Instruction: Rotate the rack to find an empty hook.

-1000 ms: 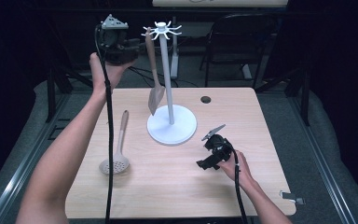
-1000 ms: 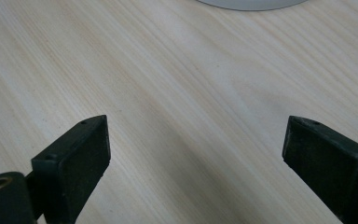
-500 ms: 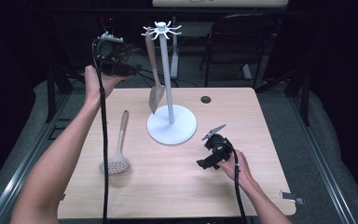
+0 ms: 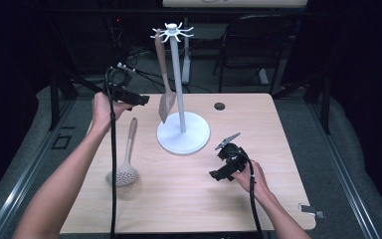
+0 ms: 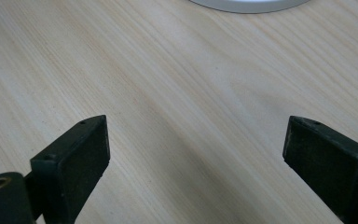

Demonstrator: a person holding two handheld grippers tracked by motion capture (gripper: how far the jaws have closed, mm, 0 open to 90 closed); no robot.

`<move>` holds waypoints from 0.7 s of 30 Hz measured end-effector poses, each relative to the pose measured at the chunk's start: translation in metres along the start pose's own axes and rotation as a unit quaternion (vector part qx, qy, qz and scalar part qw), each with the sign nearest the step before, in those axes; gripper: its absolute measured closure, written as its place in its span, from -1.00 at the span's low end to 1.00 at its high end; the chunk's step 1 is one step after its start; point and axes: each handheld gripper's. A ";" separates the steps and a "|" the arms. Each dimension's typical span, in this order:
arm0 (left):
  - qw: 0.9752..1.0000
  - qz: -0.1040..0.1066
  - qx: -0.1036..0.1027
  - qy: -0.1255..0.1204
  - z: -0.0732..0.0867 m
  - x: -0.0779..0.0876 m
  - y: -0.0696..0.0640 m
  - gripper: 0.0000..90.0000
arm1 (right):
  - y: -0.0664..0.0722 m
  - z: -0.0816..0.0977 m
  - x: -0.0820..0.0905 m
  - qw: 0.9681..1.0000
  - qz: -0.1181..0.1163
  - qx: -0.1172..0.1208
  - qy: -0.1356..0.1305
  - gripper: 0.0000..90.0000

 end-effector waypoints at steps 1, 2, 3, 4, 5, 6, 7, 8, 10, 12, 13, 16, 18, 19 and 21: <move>1.000 0.005 0.002 0.004 0.005 -0.003 0.001 -0.84 | 0.000 0.000 0.000 1.000 0.000 0.000 0.000 -0.85; 1.000 0.006 0.002 0.007 0.010 -0.005 0.001 -0.84 | 0.000 0.000 0.000 1.000 -0.001 0.001 0.001 -0.85; 1.000 0.006 0.005 0.009 0.014 -0.008 0.001 -0.84 | 0.000 0.000 0.000 1.000 -0.001 0.000 0.001 -0.85; 1.000 0.007 0.008 0.009 0.019 -0.010 0.002 -0.84 | 0.000 0.000 0.000 1.000 0.000 0.000 0.002 -0.85; 1.000 0.009 0.012 0.013 0.024 -0.013 0.002 -0.84 | 0.000 0.000 -0.001 1.000 0.000 0.000 0.002 -0.85; 1.000 0.010 0.016 0.019 0.029 -0.015 0.003 -0.84 | 0.000 0.000 -0.001 1.000 0.000 0.000 0.003 -0.85; 1.000 0.011 0.021 0.020 0.034 -0.018 0.004 -0.85 | 0.000 0.000 -0.001 1.000 -0.001 0.000 0.003 -0.85; 0.999 0.010 0.023 0.025 0.040 -0.021 0.005 -0.85 | 0.000 0.000 -0.001 1.000 -0.002 0.001 0.004 -0.85; 0.999 0.008 0.031 0.035 0.051 -0.027 0.006 -0.86 | 0.000 0.000 -0.001 1.000 -0.005 0.001 0.004 -0.85; 0.998 0.010 0.039 0.040 0.063 -0.032 0.006 -0.89 | 0.000 0.000 -0.002 1.000 -0.005 0.002 0.006 -0.85; 0.998 0.006 0.041 0.045 0.069 -0.035 0.006 -0.88 | 0.000 0.001 -0.002 1.000 -0.006 0.000 0.004 -0.85; 0.997 0.004 0.050 0.056 0.087 -0.043 0.006 -0.88 | 0.000 0.001 -0.002 1.000 -0.007 -0.003 0.003 -0.86; 0.996 0.005 0.056 0.063 0.097 -0.048 0.007 -0.88 | 0.000 0.001 -0.002 1.000 -0.008 -0.003 0.002 -0.86; 0.996 0.004 0.061 0.061 0.102 -0.050 0.008 -0.88 | 0.000 0.001 -0.003 1.000 -0.007 -0.003 0.000 -0.86; 0.996 0.004 0.063 0.066 0.111 -0.055 0.010 -0.88 | 0.000 0.000 -0.003 1.000 -0.009 0.001 -0.002 -0.89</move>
Point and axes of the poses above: each handheld gripper's, and its own axes: x roughly backward along the jaws, z roughly out of its underside, y roughly to its left, and after that the axes turned 14 degrees about z, right-handed
